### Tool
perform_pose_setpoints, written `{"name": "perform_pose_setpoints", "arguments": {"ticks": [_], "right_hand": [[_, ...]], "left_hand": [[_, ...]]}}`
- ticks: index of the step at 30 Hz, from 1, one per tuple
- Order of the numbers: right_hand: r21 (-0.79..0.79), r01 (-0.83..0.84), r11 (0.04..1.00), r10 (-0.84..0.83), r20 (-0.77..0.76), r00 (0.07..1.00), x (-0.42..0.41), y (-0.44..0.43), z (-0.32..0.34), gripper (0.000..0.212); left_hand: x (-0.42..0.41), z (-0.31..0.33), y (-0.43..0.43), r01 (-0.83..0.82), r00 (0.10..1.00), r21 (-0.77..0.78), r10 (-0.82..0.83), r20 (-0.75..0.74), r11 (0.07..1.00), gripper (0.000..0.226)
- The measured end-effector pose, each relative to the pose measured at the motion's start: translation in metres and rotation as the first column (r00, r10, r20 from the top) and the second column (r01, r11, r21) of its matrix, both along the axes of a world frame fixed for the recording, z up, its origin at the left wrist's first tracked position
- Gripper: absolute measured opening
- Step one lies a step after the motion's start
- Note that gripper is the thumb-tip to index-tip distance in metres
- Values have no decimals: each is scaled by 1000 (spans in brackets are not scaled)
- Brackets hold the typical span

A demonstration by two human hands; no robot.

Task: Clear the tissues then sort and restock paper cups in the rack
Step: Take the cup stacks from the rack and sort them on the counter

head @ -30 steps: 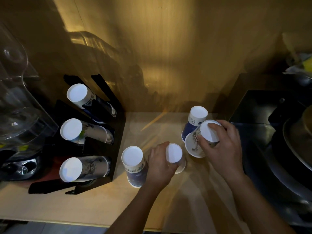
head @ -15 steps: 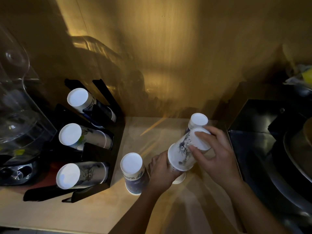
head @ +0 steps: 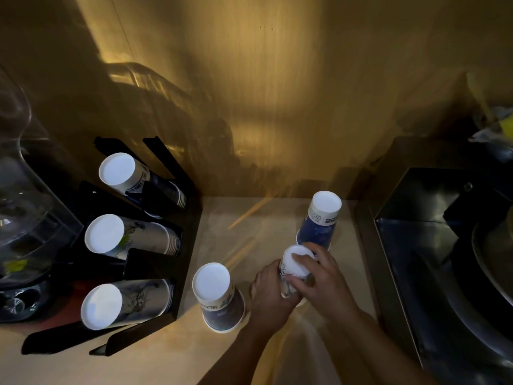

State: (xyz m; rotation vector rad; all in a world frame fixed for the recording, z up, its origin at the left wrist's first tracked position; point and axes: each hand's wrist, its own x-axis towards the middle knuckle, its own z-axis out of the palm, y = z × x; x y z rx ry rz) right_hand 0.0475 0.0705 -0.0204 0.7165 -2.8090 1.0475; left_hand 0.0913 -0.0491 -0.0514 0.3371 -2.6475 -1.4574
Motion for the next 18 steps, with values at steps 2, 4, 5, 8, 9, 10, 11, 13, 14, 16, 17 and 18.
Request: {"name": "perform_pose_setpoints", "arguments": {"ticks": [2, 4, 5, 8, 9, 10, 11, 13, 14, 16, 17, 18], "right_hand": [[-1, -1, 1000, 1, -18, 1000, -5, -1, -2, 43], [1, -4, 1000, 4, -10, 1000, -8, -2, -3, 42], [1, -10, 1000, 10, -15, 1000, -10, -1, -4, 42], [-9, -40, 999, 39, -5, 999, -17, -2, -6, 40], [-17, -47, 999, 47, 6, 999, -20, -3, -5, 39], [-21, -51, 998, 52, 15, 999, -24, -5, -4, 38], [-17, -54, 998, 54, 22, 998, -28, -6, -2, 38], [16, -55, 998, 55, 23, 998, -35, -11, 2, 37], [39, -48, 998, 47, 21, 999, -37, -13, 3, 37], [85, -22, 996, 20, 25, 999, -39, -15, 6, 38], [103, -16, 995, 13, 24, 1000, -39, -15, 8, 39], [123, -22, 992, 20, 14, 1000, -39, -14, 11, 39]], "left_hand": [[-4, 1, 0, -15, 1000, -23, 15, 0, 1000, 63], [-7, 1, -1, -24, 1000, -43, 25, 12, 999, 64], [-8, 1, -1, -27, 999, -47, 28, 18, 999, 64], [-14, -3, 0, -34, 998, -65, 37, 48, 997, 59], [-17, -3, -1, -40, 997, -76, 45, 59, 996, 58], [-21, -3, -3, -50, 996, -90, 57, 75, 995, 58], [-26, -2, -5, -58, 993, -105, 69, 96, 993, 58], [-36, 1, -9, -59, 988, -153, 80, 135, 986, 57], [-40, 3, -11, -49, 985, -187, 78, 153, 981, 57], [-46, 8, -13, 4, 976, -264, 53, 209, 964, 57], [-49, 12, -15, 41, 971, -307, 35, 237, 951, 56], [-50, 18, -16, 72, 969, -352, 18, 247, 933, 53]]}}
